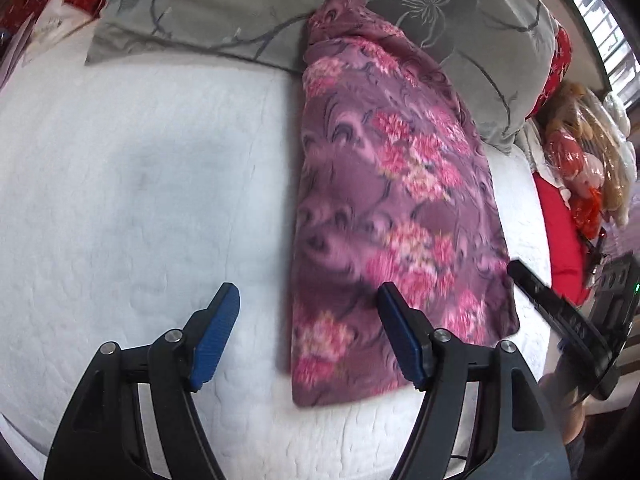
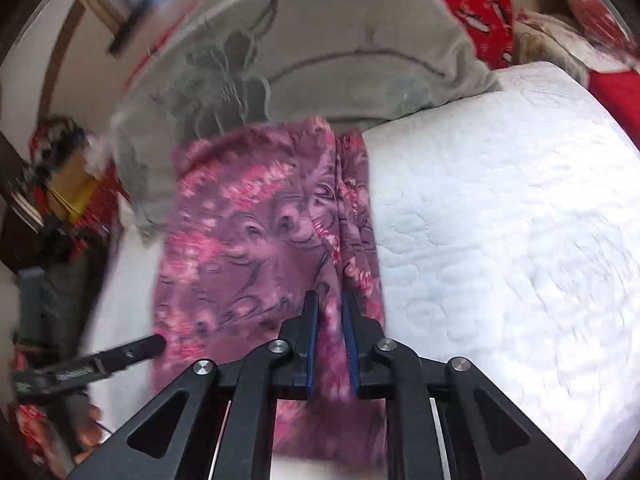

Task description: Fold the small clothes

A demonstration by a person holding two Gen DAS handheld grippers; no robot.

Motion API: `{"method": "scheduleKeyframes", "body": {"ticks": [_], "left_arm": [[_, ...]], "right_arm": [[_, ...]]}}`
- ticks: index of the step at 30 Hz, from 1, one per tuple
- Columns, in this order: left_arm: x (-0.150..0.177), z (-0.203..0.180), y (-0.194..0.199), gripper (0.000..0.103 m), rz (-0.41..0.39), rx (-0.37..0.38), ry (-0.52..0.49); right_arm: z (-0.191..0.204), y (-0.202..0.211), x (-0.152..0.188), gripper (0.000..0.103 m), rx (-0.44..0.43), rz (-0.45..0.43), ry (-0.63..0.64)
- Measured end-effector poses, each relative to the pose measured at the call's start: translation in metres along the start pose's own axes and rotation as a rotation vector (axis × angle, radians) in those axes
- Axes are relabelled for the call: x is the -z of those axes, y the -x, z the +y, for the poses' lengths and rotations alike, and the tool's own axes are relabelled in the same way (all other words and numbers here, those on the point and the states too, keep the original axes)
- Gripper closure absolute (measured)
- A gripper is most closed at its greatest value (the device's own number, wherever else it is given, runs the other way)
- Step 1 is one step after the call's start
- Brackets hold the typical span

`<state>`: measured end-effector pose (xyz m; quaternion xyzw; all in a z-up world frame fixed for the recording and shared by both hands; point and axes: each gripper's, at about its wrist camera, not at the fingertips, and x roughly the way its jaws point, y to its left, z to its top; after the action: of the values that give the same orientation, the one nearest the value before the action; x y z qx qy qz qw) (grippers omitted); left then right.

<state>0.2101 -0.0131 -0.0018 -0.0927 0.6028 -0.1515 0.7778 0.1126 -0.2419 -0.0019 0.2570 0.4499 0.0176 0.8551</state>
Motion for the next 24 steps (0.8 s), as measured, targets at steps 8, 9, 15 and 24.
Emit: {"method": "scheduleKeyframes", "body": {"ticks": [8, 9, 15, 24], "left_arm": [[0.027, -0.018, -0.013, 0.032, 0.070, -0.035, -0.042], [0.026, -0.016, -0.014, 0.032, 0.076, -0.031, -0.035], [0.027, 0.010, 0.016, 0.032, 0.050, 0.033, -0.036], [-0.048, 0.017, 0.011, 0.032, 0.021, 0.104, 0.014]], "right_arm": [[-0.005, 0.029, 0.038, 0.095, -0.063, -0.057, -0.015], [-0.011, 0.031, 0.041, 0.095, -0.070, -0.064, -0.044], [-0.019, 0.013, 0.044, 0.089, 0.008, 0.056, -0.028], [-0.008, -0.005, -0.043, 0.057, -0.018, -0.076, -0.092]]}}
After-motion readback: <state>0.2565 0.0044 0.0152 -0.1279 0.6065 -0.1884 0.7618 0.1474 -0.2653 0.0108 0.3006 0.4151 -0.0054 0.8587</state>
